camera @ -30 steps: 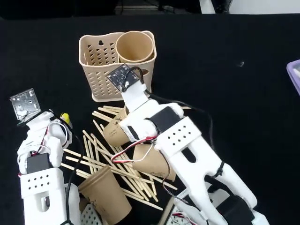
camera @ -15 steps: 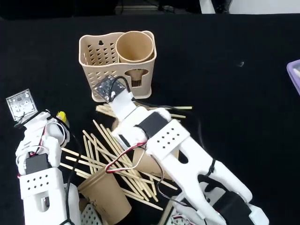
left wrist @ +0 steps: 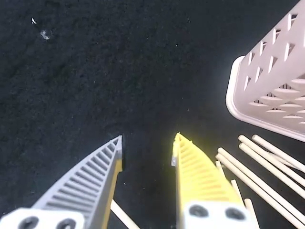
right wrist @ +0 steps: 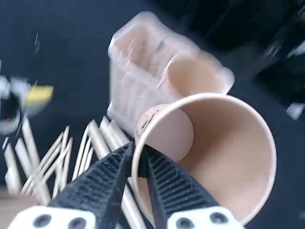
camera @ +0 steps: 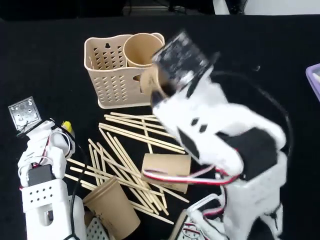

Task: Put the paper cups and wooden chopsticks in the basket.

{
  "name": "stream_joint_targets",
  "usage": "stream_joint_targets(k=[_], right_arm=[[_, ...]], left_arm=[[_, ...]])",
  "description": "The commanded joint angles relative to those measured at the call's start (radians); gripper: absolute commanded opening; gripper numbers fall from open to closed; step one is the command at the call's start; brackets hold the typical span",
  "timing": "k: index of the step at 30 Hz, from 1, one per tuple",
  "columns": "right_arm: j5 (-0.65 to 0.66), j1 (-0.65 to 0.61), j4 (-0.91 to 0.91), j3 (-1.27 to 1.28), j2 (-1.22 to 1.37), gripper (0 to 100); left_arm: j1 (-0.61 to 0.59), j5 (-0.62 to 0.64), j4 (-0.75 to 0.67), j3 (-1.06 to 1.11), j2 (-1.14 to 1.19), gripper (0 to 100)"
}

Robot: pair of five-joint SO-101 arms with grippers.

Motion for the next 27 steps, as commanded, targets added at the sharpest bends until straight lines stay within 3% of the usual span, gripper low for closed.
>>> stream_joint_targets(k=[1,12,18,24,27], right_arm=[[0.049,0.023,-0.041,-0.268,0.222,1.1],[0.265,0.029,0.074,-0.857,0.777,1.1],[0.356,0.031,0.153,-0.977,0.918,1.1],[0.365,0.029,0.155,-0.98,0.969,2.2],[0.361,0.029,0.155,-0.987,0.972,13.0]], left_arm=[[-0.002,0.008,-0.009,-0.008,-0.017,17],[-0.007,0.008,-0.009,-0.007,-0.017,17],[-0.007,0.006,-0.009,-0.007,-0.017,17],[-0.004,0.006,-0.009,-0.007,-0.017,17],[-0.007,0.003,-0.009,-0.007,-0.017,17]])
